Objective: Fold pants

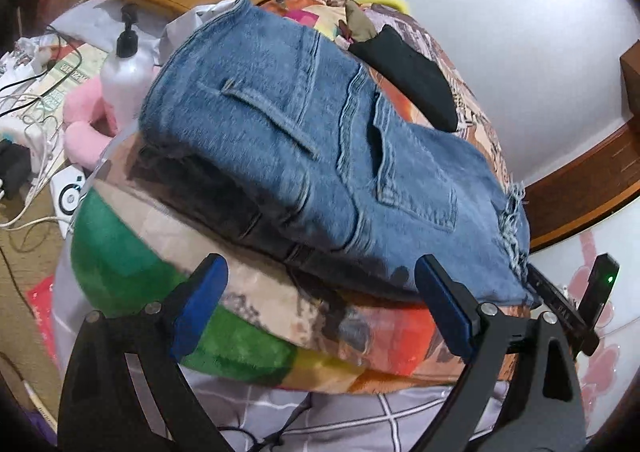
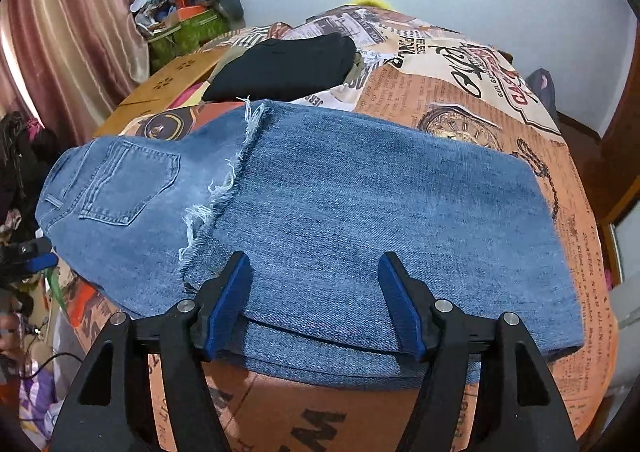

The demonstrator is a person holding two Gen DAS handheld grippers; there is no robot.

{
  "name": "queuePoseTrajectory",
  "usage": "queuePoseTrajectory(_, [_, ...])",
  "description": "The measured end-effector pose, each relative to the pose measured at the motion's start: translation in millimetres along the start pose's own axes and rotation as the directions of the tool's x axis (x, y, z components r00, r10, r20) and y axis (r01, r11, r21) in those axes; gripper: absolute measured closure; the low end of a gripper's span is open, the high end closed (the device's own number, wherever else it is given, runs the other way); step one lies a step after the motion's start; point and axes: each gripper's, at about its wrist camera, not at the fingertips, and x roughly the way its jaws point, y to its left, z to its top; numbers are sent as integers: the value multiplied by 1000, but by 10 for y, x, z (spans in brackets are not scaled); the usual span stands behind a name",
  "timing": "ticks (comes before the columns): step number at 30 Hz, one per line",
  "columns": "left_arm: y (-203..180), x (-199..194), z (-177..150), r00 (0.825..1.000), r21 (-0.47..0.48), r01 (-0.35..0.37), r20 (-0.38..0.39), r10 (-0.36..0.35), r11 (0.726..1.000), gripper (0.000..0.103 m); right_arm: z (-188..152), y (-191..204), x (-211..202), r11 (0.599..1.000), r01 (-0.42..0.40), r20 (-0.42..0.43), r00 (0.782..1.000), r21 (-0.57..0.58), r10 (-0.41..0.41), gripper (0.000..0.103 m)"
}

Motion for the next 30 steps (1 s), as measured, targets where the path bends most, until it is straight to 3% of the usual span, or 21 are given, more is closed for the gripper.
queuePoseTrajectory(9, [63, 205, 167, 1000, -45, 13, 17, -12, 999, 6, 10, 31, 40, 1000, 19, 11, 1000, -13, -19, 35])
queuePoseTrajectory(16, [196, 233, 308, 997, -188, 59, 65, -47, 980, 6, 12, 33, 56, 1000, 12, 16, 1000, -11, -12, 34])
queuePoseTrajectory(18, [156, 269, 353, 998, -180, 30, 66, -18, 983, 6, 17, 32, 61, 1000, 11, 19, 1000, -12, -11, 33])
queuePoseTrajectory(23, [-112, 417, 448, 988, -67, -127, 75, 131, 990, 8, 23, 13, 73, 1000, 0, 25, 1000, -14, 0, 33])
queuePoseTrajectory(26, [-198, 542, 510, 976, -16, -197, 92, 198, 980, 17, 26, 5, 77, 1000, -3, 30, 1000, -13, 4, 32])
queuePoseTrajectory(30, [-225, 568, 589, 968, 18, -230, 108, 227, 973, 40, 30, -20, 78, 1000, -11, 32, 999, -9, 12, 32])
